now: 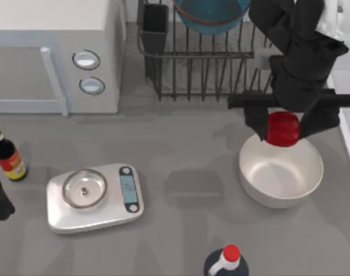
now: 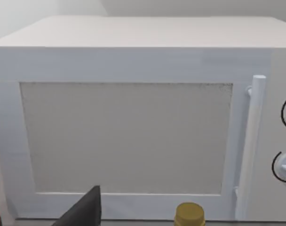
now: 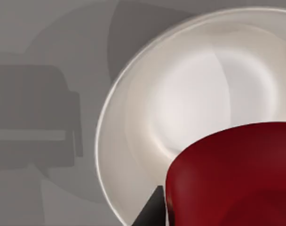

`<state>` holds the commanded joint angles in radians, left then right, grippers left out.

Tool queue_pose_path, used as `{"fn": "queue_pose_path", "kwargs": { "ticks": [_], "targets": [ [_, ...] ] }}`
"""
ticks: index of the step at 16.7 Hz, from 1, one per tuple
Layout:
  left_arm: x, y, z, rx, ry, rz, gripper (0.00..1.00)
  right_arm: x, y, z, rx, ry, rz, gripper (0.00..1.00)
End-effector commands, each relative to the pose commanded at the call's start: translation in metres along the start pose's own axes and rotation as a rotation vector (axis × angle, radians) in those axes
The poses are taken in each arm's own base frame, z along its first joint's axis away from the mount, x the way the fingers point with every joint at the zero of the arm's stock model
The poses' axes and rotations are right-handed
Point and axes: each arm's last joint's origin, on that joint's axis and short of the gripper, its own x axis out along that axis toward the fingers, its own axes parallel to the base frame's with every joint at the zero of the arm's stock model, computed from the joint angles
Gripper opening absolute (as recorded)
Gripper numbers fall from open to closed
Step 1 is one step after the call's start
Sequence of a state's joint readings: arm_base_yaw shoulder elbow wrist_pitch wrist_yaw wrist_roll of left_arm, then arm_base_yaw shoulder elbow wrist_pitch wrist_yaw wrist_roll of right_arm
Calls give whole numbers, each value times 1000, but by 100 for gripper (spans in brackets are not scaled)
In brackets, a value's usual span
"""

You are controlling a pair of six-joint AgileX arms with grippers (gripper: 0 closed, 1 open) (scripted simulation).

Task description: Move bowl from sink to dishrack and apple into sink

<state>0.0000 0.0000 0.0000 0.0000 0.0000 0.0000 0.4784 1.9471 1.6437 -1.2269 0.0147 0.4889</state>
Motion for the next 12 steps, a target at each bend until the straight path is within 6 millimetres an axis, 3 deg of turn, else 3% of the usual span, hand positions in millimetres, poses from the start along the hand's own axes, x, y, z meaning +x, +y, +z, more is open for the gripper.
{"fn": "queue_pose_path", "kwargs": {
  "ticks": [3,6,12],
  "targets": [
    [0,0,0,0,0,0,100,3,-1,0,3,1,5,0],
    [0,0,0,0,0,0,100,12,-15,5,24,-23,62,0],
    [0,0,0,0,0,0,100,52,-80,20,81,-231,291,0]
  ]
}}
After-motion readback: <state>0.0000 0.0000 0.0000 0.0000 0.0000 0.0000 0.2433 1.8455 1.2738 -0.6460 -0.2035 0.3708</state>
